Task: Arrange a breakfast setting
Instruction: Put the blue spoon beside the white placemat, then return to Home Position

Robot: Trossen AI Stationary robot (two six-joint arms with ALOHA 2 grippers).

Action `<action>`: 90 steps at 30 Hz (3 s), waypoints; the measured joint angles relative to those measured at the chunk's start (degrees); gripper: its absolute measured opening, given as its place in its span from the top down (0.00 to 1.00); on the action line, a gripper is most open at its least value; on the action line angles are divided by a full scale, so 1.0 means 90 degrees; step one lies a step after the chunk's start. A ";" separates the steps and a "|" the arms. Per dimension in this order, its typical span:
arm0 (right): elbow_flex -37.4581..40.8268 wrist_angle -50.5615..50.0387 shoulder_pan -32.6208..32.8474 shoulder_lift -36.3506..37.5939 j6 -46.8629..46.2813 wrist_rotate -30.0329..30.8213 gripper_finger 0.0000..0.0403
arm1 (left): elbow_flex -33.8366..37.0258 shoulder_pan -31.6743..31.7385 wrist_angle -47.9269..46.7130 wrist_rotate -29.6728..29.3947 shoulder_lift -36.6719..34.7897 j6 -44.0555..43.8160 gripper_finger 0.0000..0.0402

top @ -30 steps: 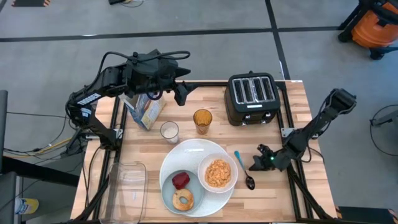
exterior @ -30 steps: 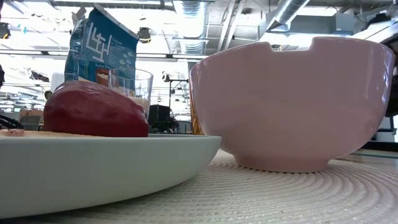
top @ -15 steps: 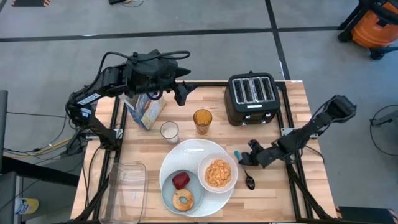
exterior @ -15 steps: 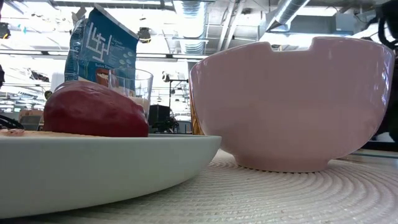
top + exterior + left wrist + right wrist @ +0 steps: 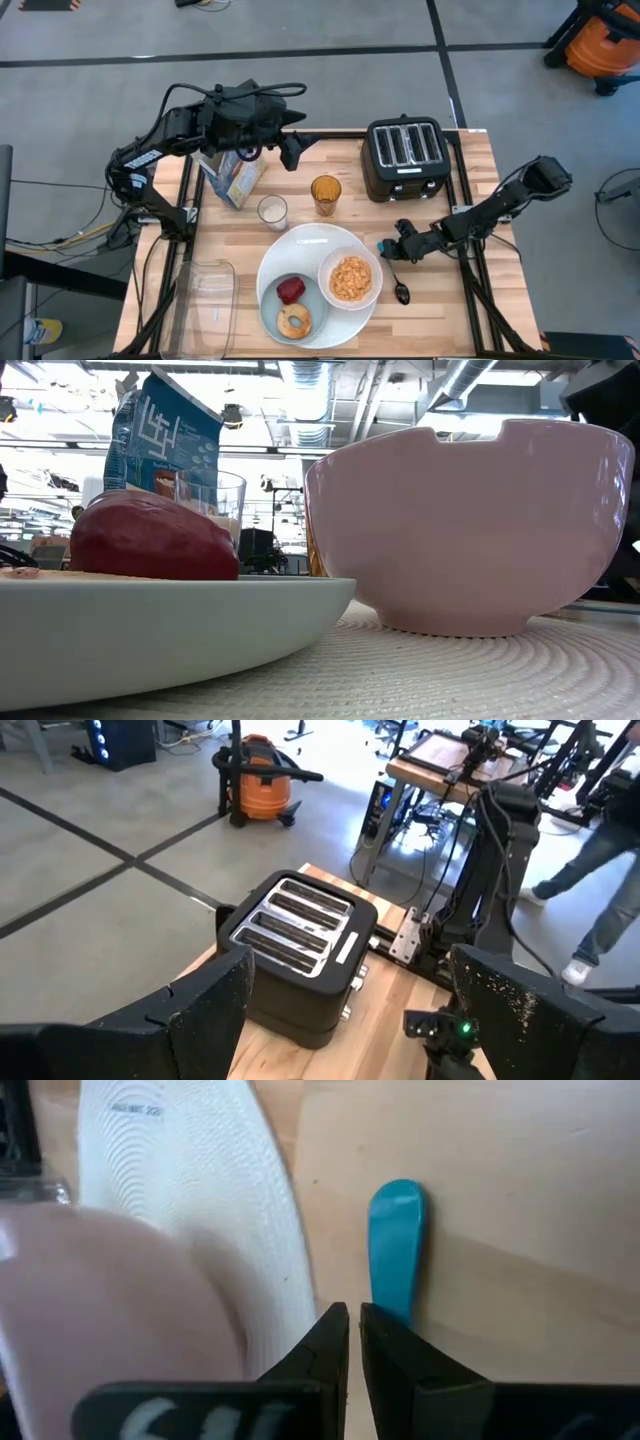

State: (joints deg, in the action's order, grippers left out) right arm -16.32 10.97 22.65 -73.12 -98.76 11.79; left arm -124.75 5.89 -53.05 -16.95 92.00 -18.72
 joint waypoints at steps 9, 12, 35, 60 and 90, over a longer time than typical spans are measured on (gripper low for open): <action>-0.0002 -0.0339 0.0000 0.0004 -0.0019 0.0000 0.86 | 0.0001 -0.0001 -0.0064 -0.0005 -0.0002 0.0000 0.20; -0.0002 -0.0362 0.0000 0.0004 -0.0019 0.0000 0.86 | 0.0000 0.0000 -0.0061 -0.0007 -0.0002 0.0000 0.20; 0.0000 -0.2725 0.0504 0.2567 -0.0037 -0.0879 0.86 | 0.0002 0.0000 -0.0069 -0.0014 -0.0002 -0.0080 0.20; 0.0000 -0.1954 0.1631 0.1251 -0.1057 -0.0755 0.86 | 0.0002 -0.0001 -0.0065 -0.0009 -0.0002 -0.0058 0.20; 0.0002 -0.0765 0.1814 0.1303 -0.0976 -0.0647 0.86 | 0.0002 -0.0001 -0.0340 0.0017 -0.0002 -0.0172 0.20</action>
State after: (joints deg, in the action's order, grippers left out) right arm -16.29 4.09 38.98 -61.39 -107.54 5.97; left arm -124.73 5.88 -56.11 -16.80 91.98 -20.27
